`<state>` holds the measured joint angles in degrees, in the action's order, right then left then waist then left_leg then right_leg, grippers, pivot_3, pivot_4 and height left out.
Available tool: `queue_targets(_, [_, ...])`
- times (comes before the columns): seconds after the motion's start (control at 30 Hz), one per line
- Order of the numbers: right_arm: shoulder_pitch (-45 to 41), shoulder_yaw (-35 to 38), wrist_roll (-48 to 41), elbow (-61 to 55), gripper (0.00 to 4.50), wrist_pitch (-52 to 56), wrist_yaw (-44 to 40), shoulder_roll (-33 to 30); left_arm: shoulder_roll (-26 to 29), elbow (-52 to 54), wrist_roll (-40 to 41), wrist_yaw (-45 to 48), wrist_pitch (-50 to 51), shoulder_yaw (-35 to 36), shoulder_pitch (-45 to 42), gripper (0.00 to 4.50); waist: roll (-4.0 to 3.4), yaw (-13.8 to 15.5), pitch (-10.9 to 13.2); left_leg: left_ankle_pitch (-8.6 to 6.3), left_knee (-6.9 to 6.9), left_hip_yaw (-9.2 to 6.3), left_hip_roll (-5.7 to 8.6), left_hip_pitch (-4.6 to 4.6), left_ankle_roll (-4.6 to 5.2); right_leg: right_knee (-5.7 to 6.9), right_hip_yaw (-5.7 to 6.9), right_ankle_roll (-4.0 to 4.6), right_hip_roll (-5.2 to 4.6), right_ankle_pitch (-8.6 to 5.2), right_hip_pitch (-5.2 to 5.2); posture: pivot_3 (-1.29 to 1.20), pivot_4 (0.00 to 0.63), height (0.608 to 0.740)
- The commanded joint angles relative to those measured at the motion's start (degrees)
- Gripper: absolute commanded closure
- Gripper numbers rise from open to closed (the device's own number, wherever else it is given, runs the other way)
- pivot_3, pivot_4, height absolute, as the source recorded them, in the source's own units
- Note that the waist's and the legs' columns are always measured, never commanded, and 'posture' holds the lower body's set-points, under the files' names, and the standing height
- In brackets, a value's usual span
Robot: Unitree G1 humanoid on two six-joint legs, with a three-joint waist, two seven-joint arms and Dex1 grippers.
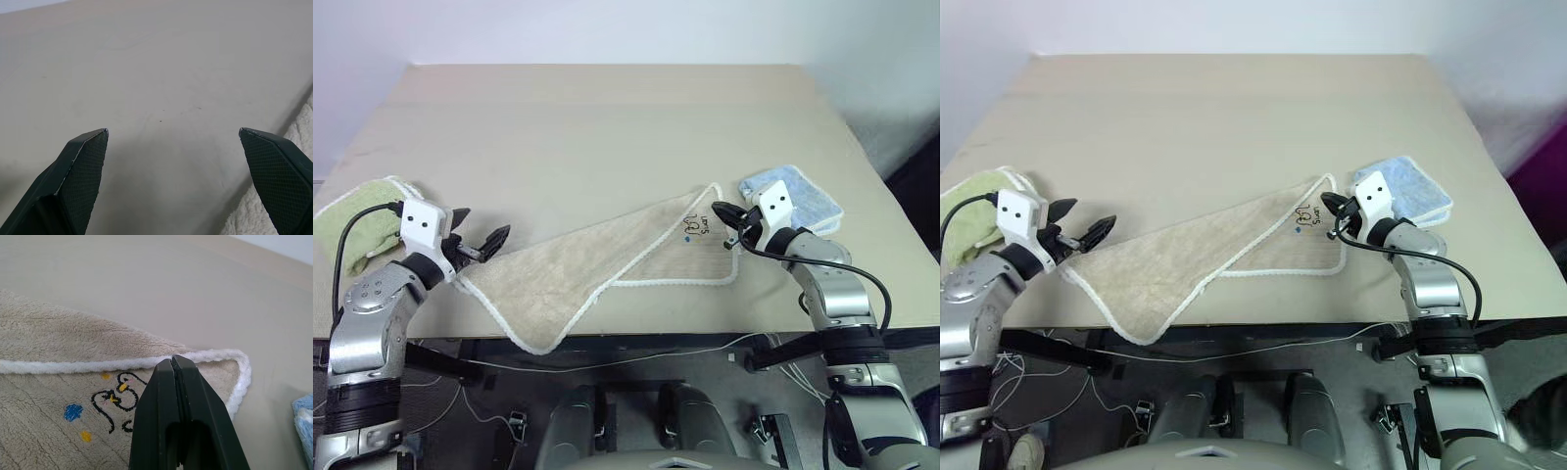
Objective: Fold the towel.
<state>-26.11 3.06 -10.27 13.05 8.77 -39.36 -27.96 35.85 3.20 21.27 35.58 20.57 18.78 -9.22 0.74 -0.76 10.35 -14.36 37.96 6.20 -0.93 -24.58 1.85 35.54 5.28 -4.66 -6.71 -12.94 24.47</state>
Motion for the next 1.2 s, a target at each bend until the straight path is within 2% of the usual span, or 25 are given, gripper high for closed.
queue_targets(0.03, [-1.25,0.94,-0.78,-2.18,4.5,-0.88,0.0,-0.28,-0.08,1.58,0.16,-0.32,-0.57,-0.04,-0.41,0.02,0.0,0.01,0.0,-0.01,0.0,0.0,0.0,0.0,-0.01,0.0,0.0,0.0,0.0,0.0,0.0,0.0,0.15,0.74])
queue_targets(0.83, [0.59,1.41,-0.87,-4.36,4.5,-0.48,1.01,-0.15,0.48,1.09,-0.61,1.68,-1.32,-2.69,-1.18,0.02,-0.01,-0.03,0.01,-0.02,0.0,-0.01,0.0,0.0,0.02,0.0,0.0,0.0,0.0,0.0,0.0,0.0,0.15,0.74])
queue_targets(0.97, [-0.21,0.71,-1.04,-3.24,4.5,-0.69,0.41,0.32,1.94,6.07,0.08,3.78,-0.09,-3.51,0.27,0.02,-0.01,-0.03,0.01,-0.02,0.0,-0.01,0.0,-0.01,0.02,-0.01,0.0,0.0,0.0,0.0,0.01,0.0,0.15,0.74])
queue_targets(1.17, [-1.91,-0.08,-0.56,-1.45,4.5,-1.18,0.54,1.24,7.53,13.8,-0.01,12.69,-2.21,-6.11,7.2,0.02,-0.15,-0.21,0.07,-0.04,-0.08,0.0,0.0,-0.01,-0.08,-0.04,-0.02,0.03,-0.01,-0.01,0.06,0.0,0.15,0.74])
queue_targets(1.2, [-1.71,-0.28,-0.45,-1.53,4.5,-1.11,0.6,1.42,9.87,15.08,-0.15,16.24,-3.08,-6.81,9.29,0.02,-0.17,-0.21,0.09,-0.04,-0.08,0.0,0.0,-0.01,-0.09,-0.03,-0.02,0.07,-0.01,-0.03,0.08,0.0,0.15,0.74])
